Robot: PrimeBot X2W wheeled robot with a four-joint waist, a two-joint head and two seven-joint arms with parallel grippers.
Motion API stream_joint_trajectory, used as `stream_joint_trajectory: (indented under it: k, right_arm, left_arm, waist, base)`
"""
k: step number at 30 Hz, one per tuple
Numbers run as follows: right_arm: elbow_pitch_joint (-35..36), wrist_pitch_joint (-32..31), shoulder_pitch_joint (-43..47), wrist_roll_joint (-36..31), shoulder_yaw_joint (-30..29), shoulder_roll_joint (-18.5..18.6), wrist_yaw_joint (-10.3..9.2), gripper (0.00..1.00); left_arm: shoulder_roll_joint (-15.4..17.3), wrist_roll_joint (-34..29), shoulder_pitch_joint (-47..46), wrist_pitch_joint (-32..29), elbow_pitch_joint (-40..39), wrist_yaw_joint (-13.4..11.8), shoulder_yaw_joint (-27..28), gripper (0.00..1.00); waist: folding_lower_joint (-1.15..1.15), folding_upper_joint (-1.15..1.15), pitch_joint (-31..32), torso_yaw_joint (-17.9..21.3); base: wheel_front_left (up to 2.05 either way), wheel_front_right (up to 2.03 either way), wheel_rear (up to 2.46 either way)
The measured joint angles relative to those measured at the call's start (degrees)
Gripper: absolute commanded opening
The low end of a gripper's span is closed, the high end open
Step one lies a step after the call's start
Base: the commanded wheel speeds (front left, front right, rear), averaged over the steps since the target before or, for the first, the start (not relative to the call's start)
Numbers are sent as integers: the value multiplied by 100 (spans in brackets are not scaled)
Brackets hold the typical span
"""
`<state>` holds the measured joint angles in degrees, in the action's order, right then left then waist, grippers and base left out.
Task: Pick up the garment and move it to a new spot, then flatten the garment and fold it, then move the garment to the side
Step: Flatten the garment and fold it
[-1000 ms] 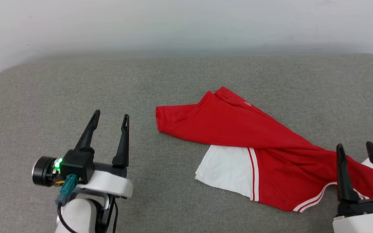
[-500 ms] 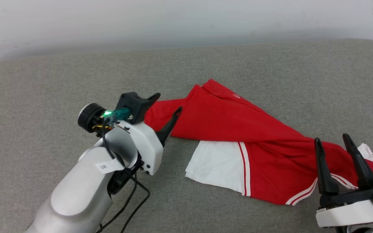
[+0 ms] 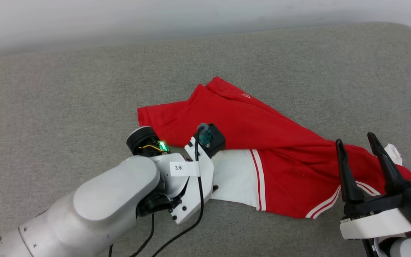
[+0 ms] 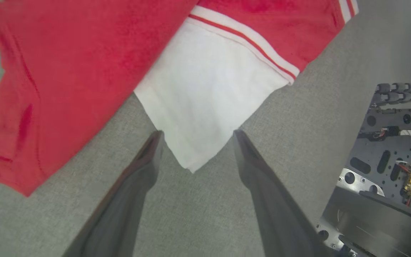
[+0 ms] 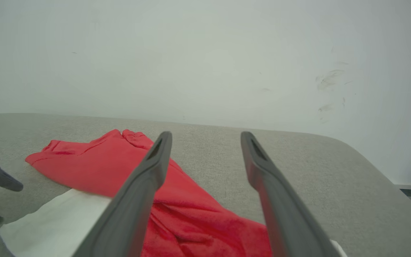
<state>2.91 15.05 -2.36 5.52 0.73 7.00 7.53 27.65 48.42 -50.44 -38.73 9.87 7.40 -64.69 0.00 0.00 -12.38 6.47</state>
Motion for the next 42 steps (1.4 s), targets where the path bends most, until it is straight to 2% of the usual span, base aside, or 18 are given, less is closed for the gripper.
stream_joint_trajectory:
  k: [5,9,18,19,24,29,31,36,42]
  right_arm:
    - [3,-1,-97,-7,0,-5,0,100]
    - [32,0,-196,-7,36,-27,0,100]
    - [49,0,-429,-7,66,-82,0,100]
    - [47,0,-444,-10,68,-86,0,100]
    - [34,0,-450,-48,2,-98,0,100]
    - [19,0,-403,-63,-47,-101,0,100]
    - [7,1,-343,-65,-71,-102,-1,100]
    - [-1,2,-199,-89,-107,-100,0,100]
    - [-16,2,-116,-98,-108,-92,0,100]
  left_arm:
    - [109,158,-313,-281,45,1,-675,100]
    - [121,187,-360,-334,256,1,-826,100]
    - [89,-367,-249,-893,198,0,-771,100]
    - [93,-421,-231,-956,141,-1,-755,0]
    - [126,-526,-203,-731,62,0,-783,0]
    - [271,-612,-314,225,115,14,-876,0]
    - [420,-570,-423,709,180,12,-858,0]
    - [832,-467,-398,1418,291,-2,-708,0]
    - [1376,-193,96,1894,433,-304,-448,0]
  waist:
    - [0,0,-157,105]
    - [0,0,-301,184]
    - [0,0,-650,312]
    - [0,0,-673,322]
    - [0,0,-682,287]
    - [0,0,-520,147]
    - [0,0,-436,64]
    - [0,0,-243,-202]
    - [0,0,-96,-509]
  base:
    - [0,0,0]
    - [0,0,0]
    - [0,0,0]
    - [0,0,0]
    - [0,0,0]
    - [0,0,0]
    - [0,0,0]
    - [0,0,0]
    - [0,0,0]
